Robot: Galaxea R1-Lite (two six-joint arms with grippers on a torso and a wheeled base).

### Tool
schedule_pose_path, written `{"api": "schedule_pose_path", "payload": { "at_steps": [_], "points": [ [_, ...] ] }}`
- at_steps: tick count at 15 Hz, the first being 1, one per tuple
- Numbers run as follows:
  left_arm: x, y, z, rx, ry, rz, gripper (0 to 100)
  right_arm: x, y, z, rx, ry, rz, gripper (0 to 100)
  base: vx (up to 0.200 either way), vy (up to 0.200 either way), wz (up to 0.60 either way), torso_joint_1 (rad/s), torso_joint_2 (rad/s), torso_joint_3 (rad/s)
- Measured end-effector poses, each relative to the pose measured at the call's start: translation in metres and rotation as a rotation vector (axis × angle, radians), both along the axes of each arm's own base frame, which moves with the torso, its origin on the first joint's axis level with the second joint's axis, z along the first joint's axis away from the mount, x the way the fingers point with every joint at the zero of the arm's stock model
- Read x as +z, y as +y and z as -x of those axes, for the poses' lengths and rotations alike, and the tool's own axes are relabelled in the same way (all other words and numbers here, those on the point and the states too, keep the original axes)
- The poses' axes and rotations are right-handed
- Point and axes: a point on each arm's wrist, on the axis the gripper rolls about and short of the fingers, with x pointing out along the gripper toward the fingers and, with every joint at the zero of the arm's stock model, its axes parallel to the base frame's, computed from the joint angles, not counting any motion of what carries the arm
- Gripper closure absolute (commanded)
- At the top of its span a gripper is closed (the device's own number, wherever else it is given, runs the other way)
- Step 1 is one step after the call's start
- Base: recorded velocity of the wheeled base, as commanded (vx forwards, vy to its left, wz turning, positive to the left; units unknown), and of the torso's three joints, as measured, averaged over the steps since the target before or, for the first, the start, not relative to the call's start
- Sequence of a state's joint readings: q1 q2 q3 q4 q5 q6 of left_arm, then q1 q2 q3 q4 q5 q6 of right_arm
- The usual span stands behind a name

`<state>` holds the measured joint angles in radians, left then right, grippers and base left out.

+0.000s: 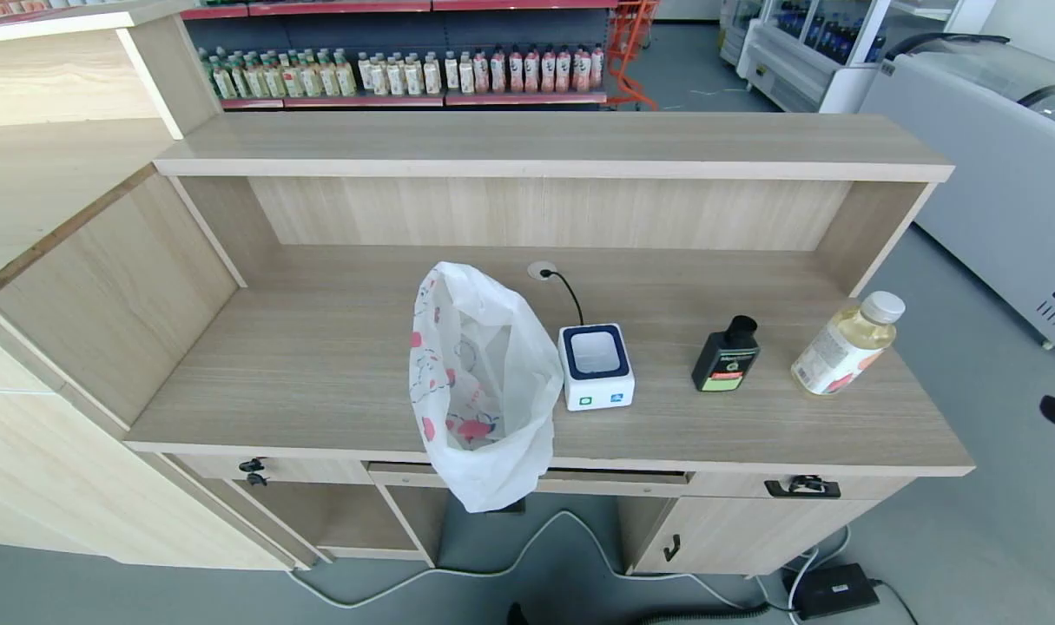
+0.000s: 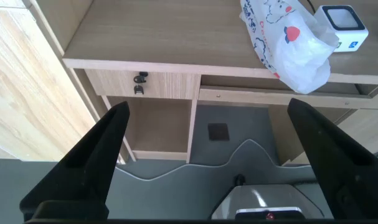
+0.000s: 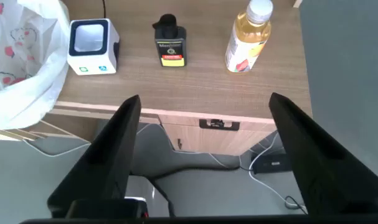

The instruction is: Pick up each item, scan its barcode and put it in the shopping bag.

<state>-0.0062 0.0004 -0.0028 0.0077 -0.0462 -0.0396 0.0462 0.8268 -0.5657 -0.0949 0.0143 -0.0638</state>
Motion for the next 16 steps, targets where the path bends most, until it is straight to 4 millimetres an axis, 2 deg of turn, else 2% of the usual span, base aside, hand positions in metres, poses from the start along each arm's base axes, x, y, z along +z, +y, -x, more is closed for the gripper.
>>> {"api": "schedule_pose_path", "payload": {
  "at_steps": [4,8,10,16],
  "points": [
    [0.000,0.000,0.000,0.000,0.000,0.000,0,-0.014,-0.006,-0.066,-0.037,0.211,0.088,0,0.000,0.000,0.00,0.000,0.00,0.000],
    [0.000,0.000,0.000,0.000,0.000,0.000,0,-0.024,-0.014,-0.142,-0.053,0.292,0.138,0,0.000,0.000,0.00,0.000,0.00,0.000],
    [0.000,0.000,0.000,0.000,0.000,0.000,0,-0.034,-0.011,-0.172,-0.032,0.329,0.147,0,0.000,0.000,0.00,0.000,0.00,0.000],
    [0.000,0.000,0.000,0.000,0.000,0.000,0,-0.065,0.003,-0.231,0.019,0.418,0.163,0,0.000,0.000,0.00,0.000,0.00,0.000]
  ]
}}
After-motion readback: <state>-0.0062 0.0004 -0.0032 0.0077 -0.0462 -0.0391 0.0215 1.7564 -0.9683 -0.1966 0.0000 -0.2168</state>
